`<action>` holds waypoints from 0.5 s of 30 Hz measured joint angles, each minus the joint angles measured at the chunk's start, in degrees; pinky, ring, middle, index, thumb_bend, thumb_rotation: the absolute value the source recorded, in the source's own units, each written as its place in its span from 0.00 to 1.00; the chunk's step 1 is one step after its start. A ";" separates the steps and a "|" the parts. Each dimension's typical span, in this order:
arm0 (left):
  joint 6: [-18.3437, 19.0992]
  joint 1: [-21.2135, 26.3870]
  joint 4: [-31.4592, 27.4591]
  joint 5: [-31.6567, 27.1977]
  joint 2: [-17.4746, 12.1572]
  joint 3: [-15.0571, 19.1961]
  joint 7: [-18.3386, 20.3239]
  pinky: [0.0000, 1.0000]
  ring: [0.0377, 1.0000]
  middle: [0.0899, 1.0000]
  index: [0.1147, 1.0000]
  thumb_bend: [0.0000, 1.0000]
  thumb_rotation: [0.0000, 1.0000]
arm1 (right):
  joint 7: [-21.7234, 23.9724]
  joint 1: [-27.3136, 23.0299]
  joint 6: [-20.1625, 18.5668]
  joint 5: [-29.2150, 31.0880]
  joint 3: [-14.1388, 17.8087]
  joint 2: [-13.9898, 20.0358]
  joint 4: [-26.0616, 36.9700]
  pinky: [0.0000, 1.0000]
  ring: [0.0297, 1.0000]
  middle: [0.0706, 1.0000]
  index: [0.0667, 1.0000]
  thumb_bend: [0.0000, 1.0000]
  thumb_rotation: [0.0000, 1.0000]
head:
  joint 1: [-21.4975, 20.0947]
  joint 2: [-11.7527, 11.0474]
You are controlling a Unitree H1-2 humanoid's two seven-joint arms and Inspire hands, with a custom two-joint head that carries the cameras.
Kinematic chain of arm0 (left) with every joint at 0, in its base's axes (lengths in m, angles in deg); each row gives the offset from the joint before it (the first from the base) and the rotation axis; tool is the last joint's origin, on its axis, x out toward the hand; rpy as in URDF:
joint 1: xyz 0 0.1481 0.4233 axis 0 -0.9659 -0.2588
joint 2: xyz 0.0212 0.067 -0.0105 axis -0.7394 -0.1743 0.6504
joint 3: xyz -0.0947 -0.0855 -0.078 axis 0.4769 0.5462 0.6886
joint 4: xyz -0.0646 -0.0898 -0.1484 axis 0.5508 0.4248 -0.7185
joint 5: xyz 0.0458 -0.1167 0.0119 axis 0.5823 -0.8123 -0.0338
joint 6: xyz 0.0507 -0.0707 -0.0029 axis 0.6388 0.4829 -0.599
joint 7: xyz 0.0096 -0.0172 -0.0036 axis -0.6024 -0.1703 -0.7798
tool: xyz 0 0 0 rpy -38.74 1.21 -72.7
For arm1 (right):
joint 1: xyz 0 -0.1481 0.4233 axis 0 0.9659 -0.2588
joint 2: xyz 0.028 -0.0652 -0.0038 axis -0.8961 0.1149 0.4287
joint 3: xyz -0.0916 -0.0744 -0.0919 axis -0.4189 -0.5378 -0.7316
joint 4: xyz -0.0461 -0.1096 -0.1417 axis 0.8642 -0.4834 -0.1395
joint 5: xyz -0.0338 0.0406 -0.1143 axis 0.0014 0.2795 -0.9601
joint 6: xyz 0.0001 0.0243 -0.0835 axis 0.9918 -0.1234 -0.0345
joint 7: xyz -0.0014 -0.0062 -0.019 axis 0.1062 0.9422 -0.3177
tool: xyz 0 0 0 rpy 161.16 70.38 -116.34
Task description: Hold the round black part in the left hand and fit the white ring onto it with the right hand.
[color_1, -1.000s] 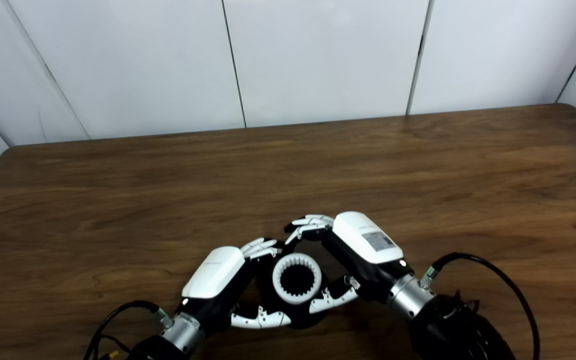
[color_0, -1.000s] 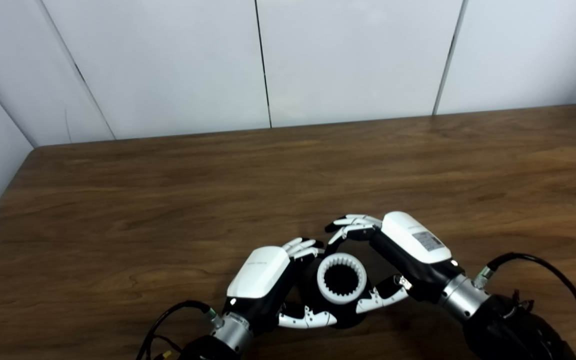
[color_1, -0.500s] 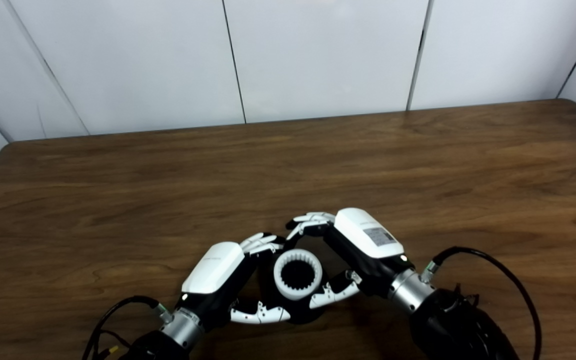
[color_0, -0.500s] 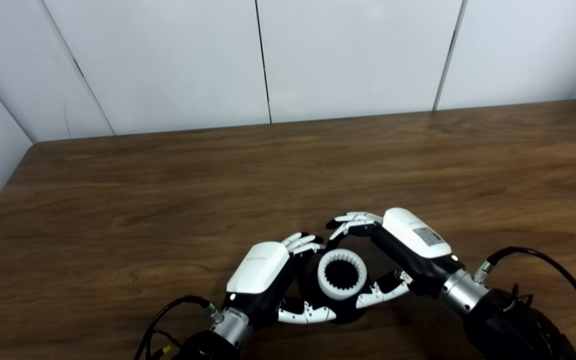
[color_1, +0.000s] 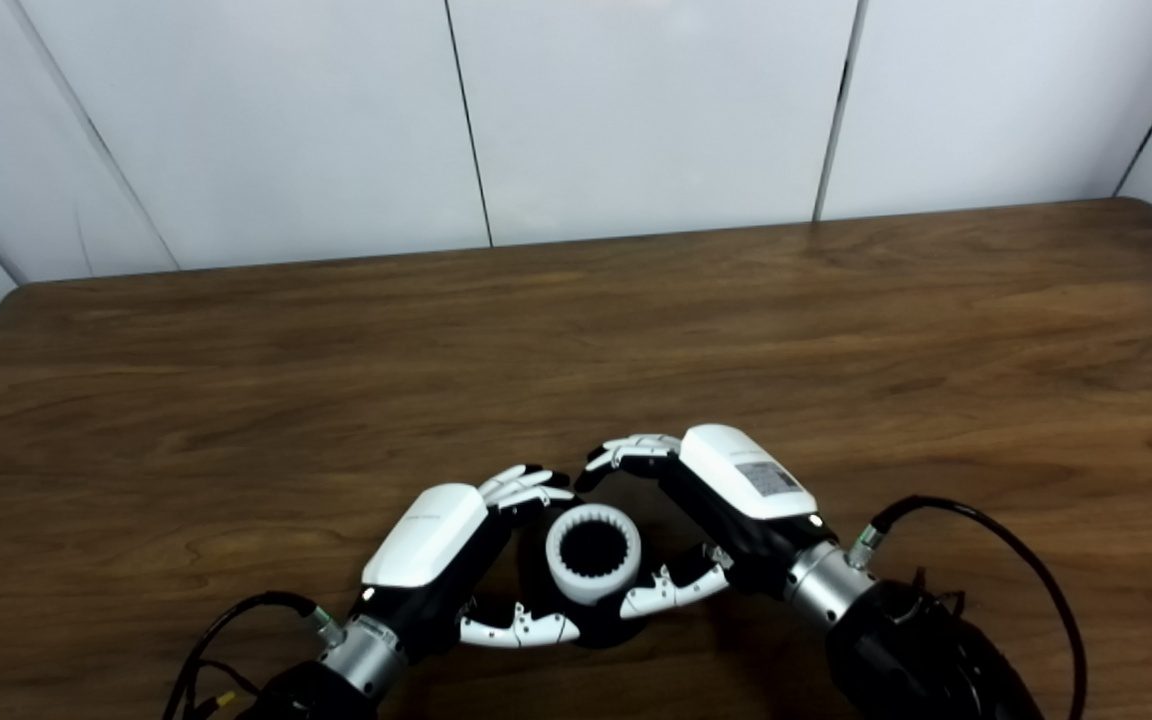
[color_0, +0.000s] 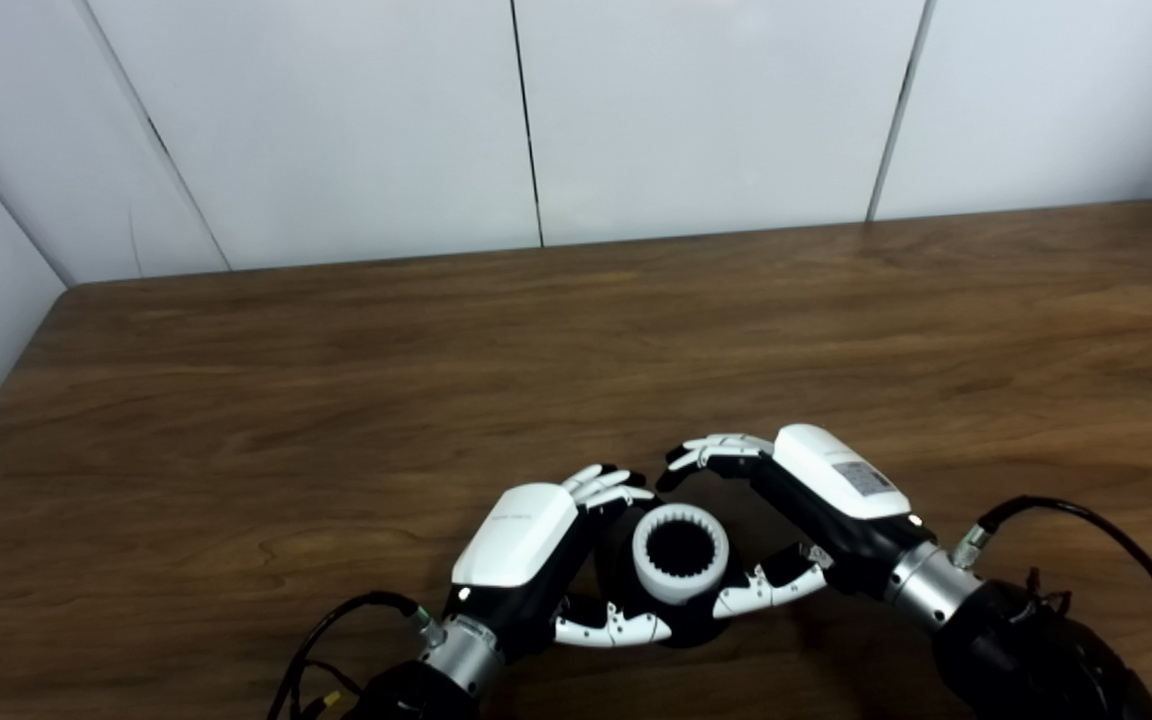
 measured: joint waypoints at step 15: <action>0.30 0.00 -0.14 -0.25 0.08 0.03 0.38 0.82 0.95 0.90 0.72 0.89 0.42 | 4.41 -0.62 -5.69 5.46 1.27 -0.08 0.03 0.84 0.95 0.98 0.98 1.00 0.52 | 0.18 0.00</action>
